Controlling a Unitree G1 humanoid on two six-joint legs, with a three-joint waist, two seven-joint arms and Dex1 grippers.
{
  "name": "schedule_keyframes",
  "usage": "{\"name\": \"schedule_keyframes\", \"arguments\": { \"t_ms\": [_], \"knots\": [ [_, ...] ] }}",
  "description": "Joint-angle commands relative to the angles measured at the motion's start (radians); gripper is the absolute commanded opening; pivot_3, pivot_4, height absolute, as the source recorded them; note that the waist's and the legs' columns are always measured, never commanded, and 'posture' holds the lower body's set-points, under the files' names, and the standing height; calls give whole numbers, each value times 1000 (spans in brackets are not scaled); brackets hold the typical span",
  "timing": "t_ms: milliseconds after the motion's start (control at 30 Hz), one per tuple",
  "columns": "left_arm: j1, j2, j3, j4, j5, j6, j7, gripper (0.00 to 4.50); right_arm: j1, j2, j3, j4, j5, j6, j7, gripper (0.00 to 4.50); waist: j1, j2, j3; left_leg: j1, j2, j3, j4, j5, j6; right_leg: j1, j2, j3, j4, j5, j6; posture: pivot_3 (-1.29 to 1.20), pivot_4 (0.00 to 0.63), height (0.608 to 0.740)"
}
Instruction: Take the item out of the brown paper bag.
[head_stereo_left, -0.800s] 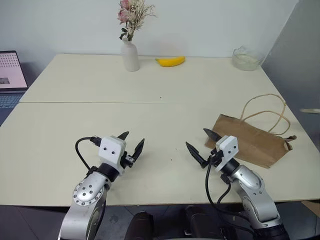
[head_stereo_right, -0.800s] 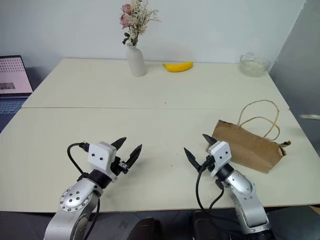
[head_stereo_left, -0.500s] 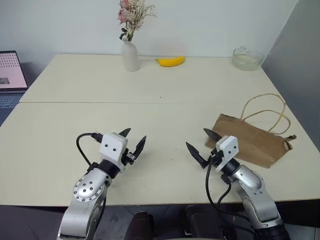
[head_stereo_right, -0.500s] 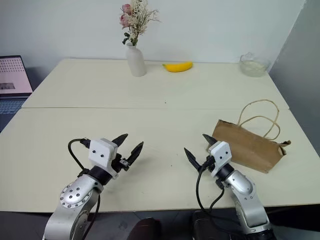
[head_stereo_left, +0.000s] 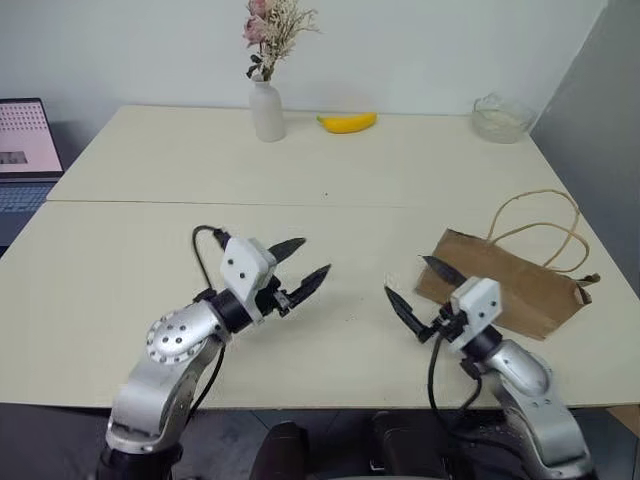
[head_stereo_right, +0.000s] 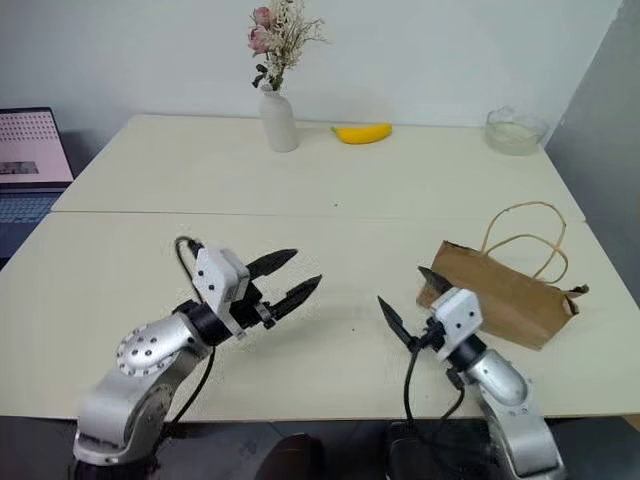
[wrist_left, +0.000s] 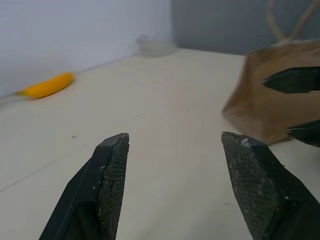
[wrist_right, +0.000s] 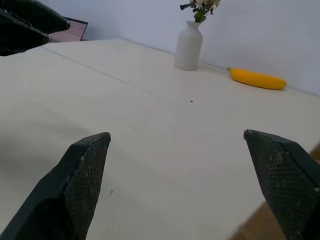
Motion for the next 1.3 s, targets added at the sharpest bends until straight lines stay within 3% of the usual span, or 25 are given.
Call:
{"name": "schedule_keyframes", "arguments": {
  "t_ms": [33,233,400,900,1033,1300],
  "knots": [
    [-83,45,-50,-5,-89,58,-121,3081,128,-69,-145,-182,68,88,6,4500,0,0,0,0,0,0,0,0,0,0,0,0,0,0,0,0,150,740],
    [-185,75,-97,38,-139,70,-237,3081,293,-145,-443,-321,267,238,15,4500,-6,1,0,2,0,0,1,0,0,2,0,1,1,-1,-1,0,150,740],
    [-240,72,-126,49,-145,82,-273,3081,278,-161,-656,-302,412,326,-42,4500,-7,1,0,2,0,0,0,0,0,2,1,1,1,-1,-1,0,150,740],
    [-202,79,-147,45,-140,35,-326,3081,-96,-389,-695,-71,542,692,-183,4500,-4,1,0,1,-1,-1,0,0,0,2,1,1,-1,-1,-1,0,150,740],
    [-218,90,-152,63,-133,16,-362,3131,-164,-418,-692,-34,545,758,-202,3575,-4,1,1,0,-2,-1,-1,0,0,1,1,1,-1,2,4,0,150,740],
    [-226,105,-139,59,-139,18,-385,3131,-239,-398,-704,-83,641,864,-246,587,-5,1,1,0,-1,-1,0,0,0,1,1,1,-1,2,4,0,150,740]
  ]
}}
